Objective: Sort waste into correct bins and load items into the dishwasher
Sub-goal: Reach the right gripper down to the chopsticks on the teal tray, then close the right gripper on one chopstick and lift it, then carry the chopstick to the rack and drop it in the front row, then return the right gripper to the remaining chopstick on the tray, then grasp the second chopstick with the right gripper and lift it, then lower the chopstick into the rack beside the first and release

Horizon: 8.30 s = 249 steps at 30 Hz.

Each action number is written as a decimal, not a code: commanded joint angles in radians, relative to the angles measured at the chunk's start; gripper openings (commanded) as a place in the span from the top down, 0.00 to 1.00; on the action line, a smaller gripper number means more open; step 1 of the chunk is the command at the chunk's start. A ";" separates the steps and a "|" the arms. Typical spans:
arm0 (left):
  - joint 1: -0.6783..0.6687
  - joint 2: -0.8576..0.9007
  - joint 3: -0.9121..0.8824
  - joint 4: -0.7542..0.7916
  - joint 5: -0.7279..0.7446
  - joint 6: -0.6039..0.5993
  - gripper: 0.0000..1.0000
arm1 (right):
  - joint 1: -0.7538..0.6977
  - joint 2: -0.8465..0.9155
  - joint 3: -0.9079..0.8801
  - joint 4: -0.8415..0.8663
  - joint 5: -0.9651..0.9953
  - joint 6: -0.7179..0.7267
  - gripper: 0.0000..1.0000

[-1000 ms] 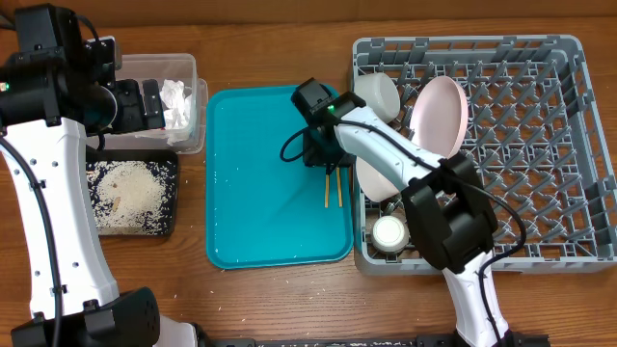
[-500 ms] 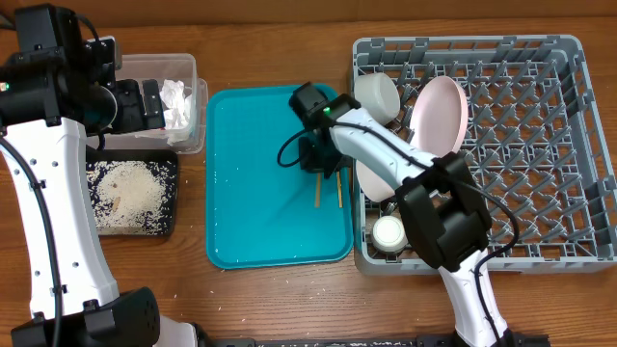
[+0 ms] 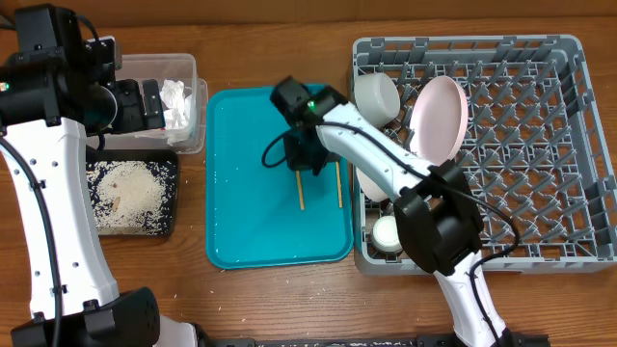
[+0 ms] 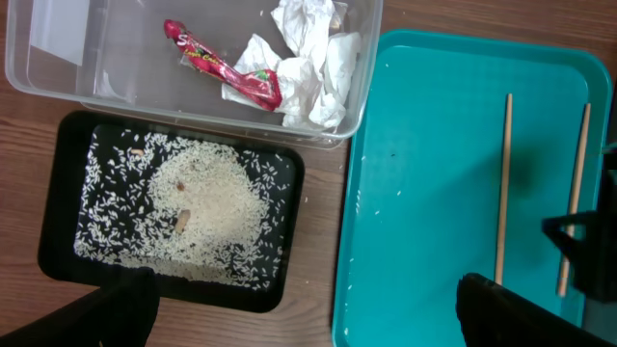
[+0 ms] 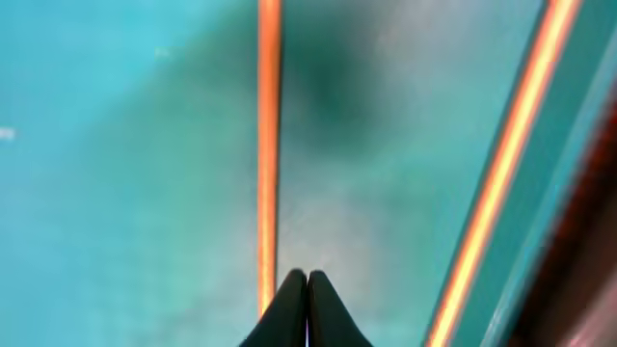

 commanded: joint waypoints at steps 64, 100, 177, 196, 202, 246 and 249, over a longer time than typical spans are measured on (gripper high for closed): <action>-0.015 -0.002 0.018 0.000 -0.004 -0.006 0.00 | 0.037 0.233 0.509 -0.244 0.084 -0.112 0.96; -0.015 -0.002 0.018 0.000 -0.004 -0.006 0.00 | -0.310 -0.462 -0.182 -0.447 0.171 -0.054 0.96; -0.015 -0.002 0.018 0.000 -0.004 -0.006 0.00 | -0.062 0.076 -0.063 0.075 0.117 -0.119 0.49; -0.015 -0.002 0.018 0.000 -0.004 -0.006 0.00 | -0.058 0.140 -0.042 0.048 0.023 -0.140 0.96; -0.015 -0.002 0.018 0.000 -0.004 -0.006 0.00 | -0.042 0.134 0.129 -0.068 0.022 -0.160 0.96; -0.017 -0.002 0.018 0.000 -0.003 -0.006 0.00 | -0.373 -0.581 -0.468 -0.271 0.114 -0.186 0.96; -0.014 -0.002 0.018 0.000 -0.004 -0.006 0.00 | -0.414 -0.581 -0.528 -0.247 0.113 -0.190 0.94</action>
